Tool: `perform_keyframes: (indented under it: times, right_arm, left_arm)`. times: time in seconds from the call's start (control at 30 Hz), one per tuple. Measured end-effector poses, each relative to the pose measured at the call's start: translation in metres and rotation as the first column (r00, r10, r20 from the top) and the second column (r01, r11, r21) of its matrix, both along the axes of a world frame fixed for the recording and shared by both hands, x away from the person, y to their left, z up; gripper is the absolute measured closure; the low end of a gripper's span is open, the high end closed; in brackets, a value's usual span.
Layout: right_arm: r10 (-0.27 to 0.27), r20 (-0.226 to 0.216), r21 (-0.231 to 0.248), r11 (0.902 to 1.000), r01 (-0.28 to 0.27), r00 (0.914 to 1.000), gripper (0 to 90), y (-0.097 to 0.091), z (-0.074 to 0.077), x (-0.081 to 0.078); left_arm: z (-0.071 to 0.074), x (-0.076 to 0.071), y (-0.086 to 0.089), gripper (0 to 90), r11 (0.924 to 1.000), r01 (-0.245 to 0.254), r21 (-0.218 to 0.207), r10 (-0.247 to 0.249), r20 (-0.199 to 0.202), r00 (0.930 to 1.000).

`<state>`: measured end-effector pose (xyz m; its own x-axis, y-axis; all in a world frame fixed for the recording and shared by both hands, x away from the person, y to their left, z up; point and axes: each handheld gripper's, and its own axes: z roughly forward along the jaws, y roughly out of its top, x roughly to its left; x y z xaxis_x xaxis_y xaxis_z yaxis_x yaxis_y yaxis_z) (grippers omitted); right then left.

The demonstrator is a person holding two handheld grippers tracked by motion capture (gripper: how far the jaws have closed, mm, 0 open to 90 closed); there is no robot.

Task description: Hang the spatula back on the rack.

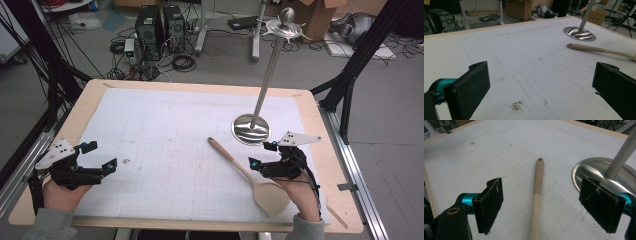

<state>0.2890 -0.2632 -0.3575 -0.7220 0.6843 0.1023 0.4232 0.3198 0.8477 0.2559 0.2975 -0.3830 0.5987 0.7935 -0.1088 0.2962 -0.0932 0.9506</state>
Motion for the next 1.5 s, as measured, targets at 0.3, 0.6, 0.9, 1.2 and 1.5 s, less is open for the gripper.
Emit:
perform_keyframes:
  times: [0.3,0.6,0.9,1.2,1.5]
  right_arm:
    - [-0.026,0.0,-0.005,0.9997,0.026,0.9997,18.8,-0.007,-0.004,0.0]
    - [-0.042,-0.028,-0.042,0.9983,0.041,0.9987,18.8,-0.003,-0.013,0.002]
    - [-0.009,-0.078,-0.103,0.9946,0.001,0.9969,18.8,0.007,-0.025,0.007]
    - [0.001,-0.103,-0.164,0.9863,-0.018,0.9947,18.8,0.017,-0.032,0.01]
    - [-0.019,-0.129,-0.213,0.9771,-0.008,0.9915,18.8,0.022,-0.042,0.01]
  left_arm:
    - [0.002,-0.001,-0.001,1.7,1.0,0.006,-0.002,-0.006,0.007,1.0]
    - [0.002,-0.001,0.001,1.8,1.0,0.002,-0.005,-0.001,0.01,0.9999]
    - [0.003,-0.002,0.001,1.7,1.0,0.003,-0.004,-0.003,0.012,0.9999]
    - [0.003,-0.001,0.0,1.7,0.9999,0.008,-0.011,-0.008,0.011,0.9999]
    - [0.004,-0.001,0.003,1.7,0.9999,0.003,-0.017,-0.002,0.012,0.9999]
